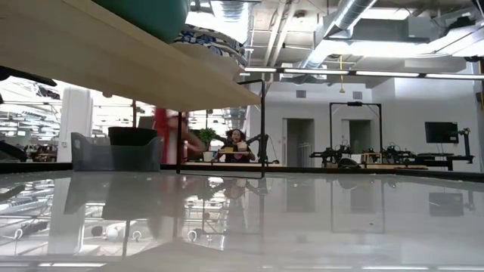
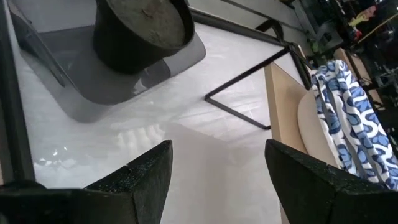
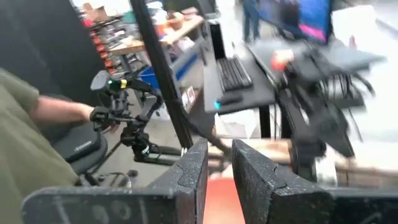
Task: Place and stack bowls onto a shelf
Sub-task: Return to Home Position
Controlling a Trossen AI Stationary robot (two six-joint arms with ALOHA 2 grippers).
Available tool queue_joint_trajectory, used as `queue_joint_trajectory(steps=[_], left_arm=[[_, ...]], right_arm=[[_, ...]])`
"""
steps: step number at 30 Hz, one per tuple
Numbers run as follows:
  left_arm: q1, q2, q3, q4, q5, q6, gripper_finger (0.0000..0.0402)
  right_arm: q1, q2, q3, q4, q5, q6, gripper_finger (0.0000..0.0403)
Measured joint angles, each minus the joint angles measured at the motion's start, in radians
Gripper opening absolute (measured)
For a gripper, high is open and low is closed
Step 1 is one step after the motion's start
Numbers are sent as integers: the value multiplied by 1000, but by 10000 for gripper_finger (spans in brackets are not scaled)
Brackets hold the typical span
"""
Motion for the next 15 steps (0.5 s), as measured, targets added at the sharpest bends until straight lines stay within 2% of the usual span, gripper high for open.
queue_joint_trajectory(steps=[2, 7, 10, 12, 15], left_arm=[[0, 0, 0, 0, 16, 0, 242], [0, 0, 0, 4, 16, -11, 242], [0, 0, 0, 80, -7, 166, 242], [0, 0, 0, 193, 83, 321, 242], [0, 0, 0, 362, 210, 464, 242]], right_arm=[[-15, -30, 0, -71, 0, 42, 98], [-40, -107, -2, -214, -2, -55, 98], [-73, -163, -8, -278, -5, -84, 98], [-96, -210, -31, -326, 4, -106, 98], [-127, -291, -115, -345, 2, -123, 98]])
